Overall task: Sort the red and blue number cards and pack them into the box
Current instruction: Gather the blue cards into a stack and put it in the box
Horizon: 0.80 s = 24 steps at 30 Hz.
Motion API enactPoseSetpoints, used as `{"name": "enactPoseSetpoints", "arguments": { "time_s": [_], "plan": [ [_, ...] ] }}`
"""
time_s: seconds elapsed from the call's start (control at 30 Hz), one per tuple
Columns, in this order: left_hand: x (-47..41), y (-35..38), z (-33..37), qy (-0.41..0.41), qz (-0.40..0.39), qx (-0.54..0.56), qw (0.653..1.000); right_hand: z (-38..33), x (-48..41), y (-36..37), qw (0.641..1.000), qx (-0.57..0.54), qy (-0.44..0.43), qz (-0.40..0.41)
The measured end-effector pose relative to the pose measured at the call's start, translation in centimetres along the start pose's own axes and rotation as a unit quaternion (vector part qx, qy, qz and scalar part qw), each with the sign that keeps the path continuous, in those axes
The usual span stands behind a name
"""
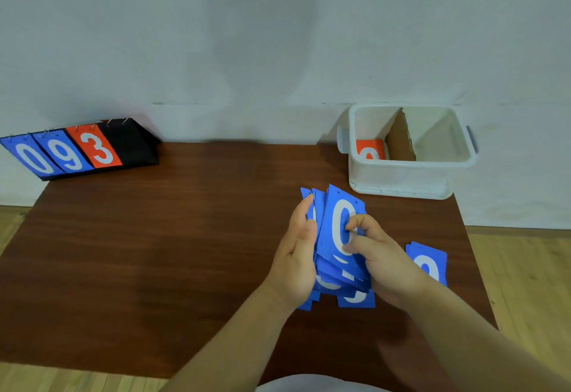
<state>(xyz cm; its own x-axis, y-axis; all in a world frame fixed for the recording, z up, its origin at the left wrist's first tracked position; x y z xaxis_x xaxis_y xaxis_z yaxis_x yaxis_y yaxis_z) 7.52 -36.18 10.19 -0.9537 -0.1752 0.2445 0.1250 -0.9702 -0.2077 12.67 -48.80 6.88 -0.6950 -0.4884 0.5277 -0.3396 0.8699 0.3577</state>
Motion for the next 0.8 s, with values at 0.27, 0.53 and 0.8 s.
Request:
{"name": "enactPoseSetpoints", "arguments": {
  "time_s": [0.27,0.53,0.8],
  "plan": [
    [-1.9,2.0,-3.4,-0.028,0.048,-0.120,0.991,-0.4,0.5,-5.9,0.997,0.049,-0.014,0.063],
    [-1.0,0.4,-15.5,-0.324,0.086,-0.405,0.851,0.3,1.4,-11.7,0.967,0.203,0.012,0.155],
    [-0.8,1.8,-17.7,-0.319,0.082,-0.439,0.836,1.4,2.0,-12.4,0.956,0.236,0.034,0.169]
  ]
}}
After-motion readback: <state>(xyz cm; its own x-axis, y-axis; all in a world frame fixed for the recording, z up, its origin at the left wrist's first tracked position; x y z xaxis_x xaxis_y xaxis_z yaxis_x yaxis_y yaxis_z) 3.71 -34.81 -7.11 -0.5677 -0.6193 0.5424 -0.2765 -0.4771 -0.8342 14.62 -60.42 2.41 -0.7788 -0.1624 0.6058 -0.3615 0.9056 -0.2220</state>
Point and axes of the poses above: each hand's wrist, its own x-axis away from the middle knuckle, its own y-axis out of the palm, z = x × y, the point moved 9 cm from there along -x, towards the middle knuckle, and after that the axes turned 14 degrees about -x, right-handed, at the moved point
